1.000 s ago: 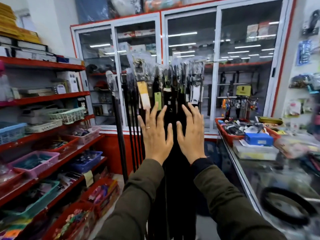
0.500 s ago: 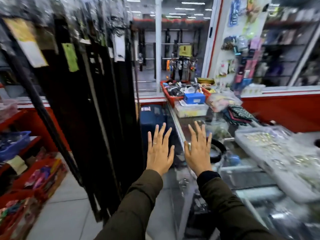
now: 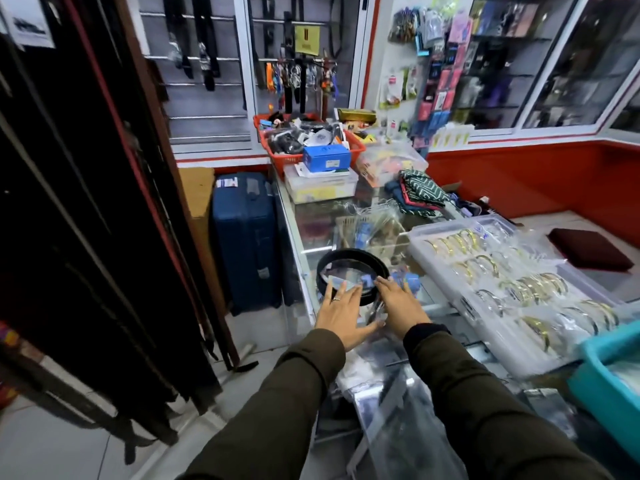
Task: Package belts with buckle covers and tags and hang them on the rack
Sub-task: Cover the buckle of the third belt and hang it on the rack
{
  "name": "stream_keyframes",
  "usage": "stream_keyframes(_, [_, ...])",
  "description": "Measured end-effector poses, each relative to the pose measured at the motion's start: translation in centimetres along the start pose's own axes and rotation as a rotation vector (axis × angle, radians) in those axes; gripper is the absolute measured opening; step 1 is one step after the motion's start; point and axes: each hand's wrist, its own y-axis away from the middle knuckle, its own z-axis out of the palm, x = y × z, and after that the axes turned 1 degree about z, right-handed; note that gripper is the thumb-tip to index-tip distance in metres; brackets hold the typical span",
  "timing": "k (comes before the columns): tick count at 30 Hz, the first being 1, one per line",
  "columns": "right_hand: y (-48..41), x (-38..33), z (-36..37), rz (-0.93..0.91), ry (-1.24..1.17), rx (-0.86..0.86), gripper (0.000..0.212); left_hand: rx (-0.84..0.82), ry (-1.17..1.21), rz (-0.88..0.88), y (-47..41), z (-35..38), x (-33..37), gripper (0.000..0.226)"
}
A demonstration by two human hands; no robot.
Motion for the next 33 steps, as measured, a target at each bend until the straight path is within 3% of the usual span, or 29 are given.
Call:
stream_keyframes(3, [-1.3, 0.8, 0.3, 0.005, -0.088, 0.051, 0.081, 0.034, -0.059, -0.042, -1.3, 1.2, 0.0, 0.091])
stream_keyframes(5, [-1.7, 0.9, -0.2, -0.025, -0.052, 0.133, 0.06, 0.076, -0.067, -0.05, -1.4, 1.1, 0.2, 0.069])
stream_keyframes(9, [-1.9, 1.2, -0.9, -0.096, 0.016, 0.168, 0.044, 0.136, -0.019, -0.06, -0.7, 0.2, 0.0, 0.039])
stream_keyframes(15, [-0.3, 0.1, -2.1, -0.22, 0.099, 0.054, 0.035, 0.157, 0.114, -0.085, 2.1, -1.6, -2.5, 0.035])
stream_keyframes(21, [1.2, -4.1, -3.9, -0.344, -0.187, 0.012, 0.021, 0.204, 0.165, 0.005, 5.7, -5.4, -5.8, 0.038])
stream_keyframes(24, [1.8, -7.0, -5.3, -0.35, -0.25, 0.025, 0.019, 0.356, 0.204, 0.007, 7.5, -7.4, -7.2, 0.036])
stream_keyframes(27, [2.3, -9.7, -6.9, -0.373, -0.367, 0.095, 0.026, 0.555, 0.429, -0.135, 9.3, -9.2, -8.0, 0.043])
stream_keyframes(30, [2.5, -12.0, -7.6, -0.355, -0.569, 0.129, 0.032, 0.74, 0.865, -0.374, 10.6, -11.1, -8.3, 0.055])
stream_keyframes(33, [3.0, -14.7, -7.9, -0.292, -0.848, 0.122, 0.047, 0.796, 1.223, -0.454, 11.5, -12.7, -8.7, 0.056])
